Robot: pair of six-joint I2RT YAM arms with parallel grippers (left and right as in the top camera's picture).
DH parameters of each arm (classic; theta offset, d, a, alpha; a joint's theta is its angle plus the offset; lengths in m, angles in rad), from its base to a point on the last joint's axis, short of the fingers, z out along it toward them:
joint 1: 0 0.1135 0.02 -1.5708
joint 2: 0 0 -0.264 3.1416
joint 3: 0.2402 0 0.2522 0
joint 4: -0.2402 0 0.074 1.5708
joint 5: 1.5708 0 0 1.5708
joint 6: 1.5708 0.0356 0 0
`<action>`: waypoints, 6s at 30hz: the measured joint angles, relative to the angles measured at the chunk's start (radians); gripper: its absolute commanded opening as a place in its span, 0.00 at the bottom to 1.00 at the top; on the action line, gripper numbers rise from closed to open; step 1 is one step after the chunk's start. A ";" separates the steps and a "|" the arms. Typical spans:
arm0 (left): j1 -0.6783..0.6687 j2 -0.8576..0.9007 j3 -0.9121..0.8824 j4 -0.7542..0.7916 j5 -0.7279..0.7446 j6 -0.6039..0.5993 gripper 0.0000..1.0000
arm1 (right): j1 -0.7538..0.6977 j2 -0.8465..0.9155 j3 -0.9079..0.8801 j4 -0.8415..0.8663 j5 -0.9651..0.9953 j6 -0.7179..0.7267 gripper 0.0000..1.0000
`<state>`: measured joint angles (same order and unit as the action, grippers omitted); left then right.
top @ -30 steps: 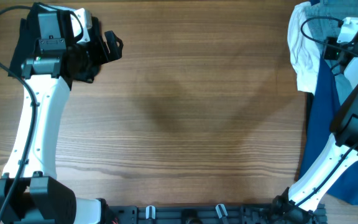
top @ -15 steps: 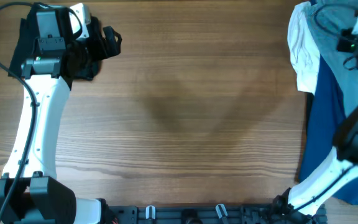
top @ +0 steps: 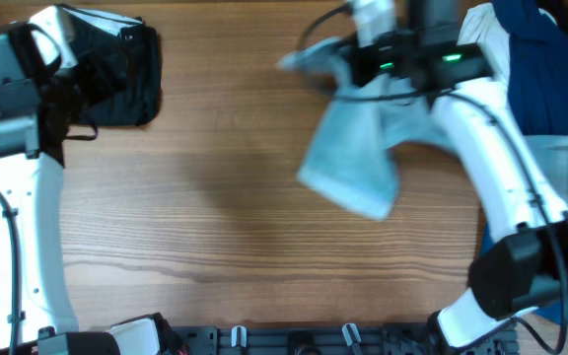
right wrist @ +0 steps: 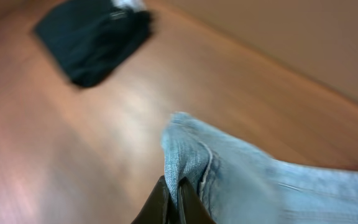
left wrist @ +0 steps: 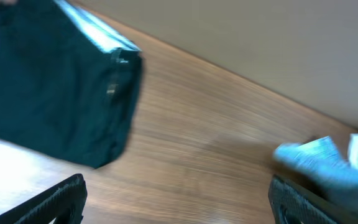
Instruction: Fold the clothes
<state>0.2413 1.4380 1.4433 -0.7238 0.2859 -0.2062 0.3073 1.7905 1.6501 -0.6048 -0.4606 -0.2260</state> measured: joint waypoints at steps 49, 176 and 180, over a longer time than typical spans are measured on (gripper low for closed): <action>-0.397 0.322 0.005 -0.043 -0.064 0.337 0.99 | -0.138 0.501 0.001 0.203 0.314 0.207 0.56; -0.125 0.377 0.022 -0.279 -0.257 0.000 1.00 | -0.119 0.495 0.123 -0.367 0.364 0.395 0.47; -0.125 0.377 0.022 -0.274 -0.257 -0.002 1.00 | -0.155 0.524 0.148 -0.249 0.364 0.443 0.46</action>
<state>0.1165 1.8153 1.4654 -0.9977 0.0284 -0.2085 0.1520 2.3142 1.7981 -0.8543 -0.0963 0.2169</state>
